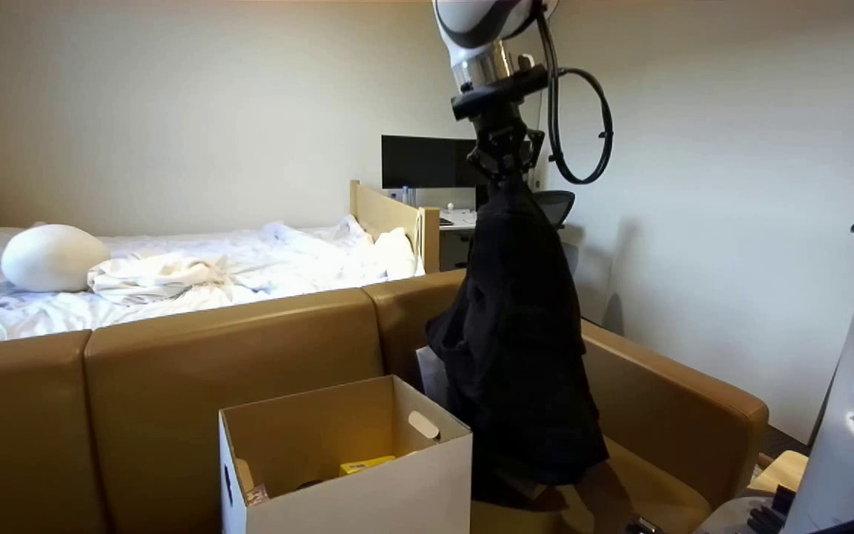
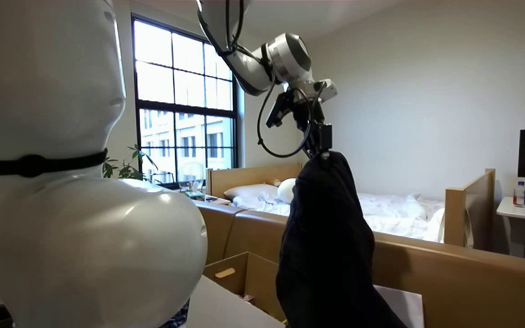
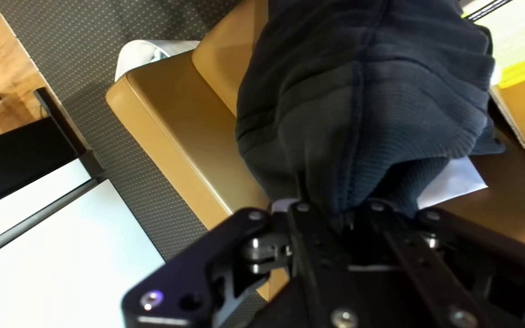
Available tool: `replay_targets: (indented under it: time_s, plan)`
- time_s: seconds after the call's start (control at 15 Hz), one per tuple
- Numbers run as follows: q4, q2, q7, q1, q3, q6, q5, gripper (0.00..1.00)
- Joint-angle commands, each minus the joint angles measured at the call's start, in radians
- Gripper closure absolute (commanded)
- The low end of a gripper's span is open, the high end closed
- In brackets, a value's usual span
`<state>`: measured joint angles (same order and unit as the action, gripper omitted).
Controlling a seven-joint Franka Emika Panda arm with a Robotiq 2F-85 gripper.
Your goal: Put the black hoodie inside the storage box
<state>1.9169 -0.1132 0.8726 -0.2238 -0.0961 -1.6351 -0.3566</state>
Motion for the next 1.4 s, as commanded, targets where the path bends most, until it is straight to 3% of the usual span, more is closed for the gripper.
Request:
replay_targets:
  time_s: [0.0, 0.07, 0.13, 0.33, 0.53, 0.6, 0.73, 1.07, 1.2, 1.33]
  plan:
    - [-0.008, -0.170, -0.077, 0.084, 0.081, 0.104, 0.068, 0.93]
    - [-0.029, -0.196, -0.117, 0.104, 0.084, 0.155, 0.086, 0.93]
    - [-0.009, -0.123, -0.046, 0.113, 0.116, 0.087, 0.063, 0.84]
    - [-0.017, -0.196, -0.099, 0.142, 0.120, 0.136, 0.086, 0.84]
    - [-0.015, -0.191, -0.100, 0.143, 0.120, 0.137, 0.087, 0.84]
    - [-0.011, -0.196, -0.098, 0.141, 0.127, 0.126, 0.065, 0.94]
    - [-0.062, -0.206, -0.085, 0.153, 0.159, 0.101, 0.008, 0.93]
    - [-0.367, -0.138, -0.035, 0.184, 0.255, 0.159, -0.130, 0.94]
    - [-0.482, -0.114, 0.010, 0.161, 0.273, 0.163, -0.171, 0.93]
    - [-0.604, -0.080, 0.057, 0.176, 0.333, 0.170, -0.213, 0.93]
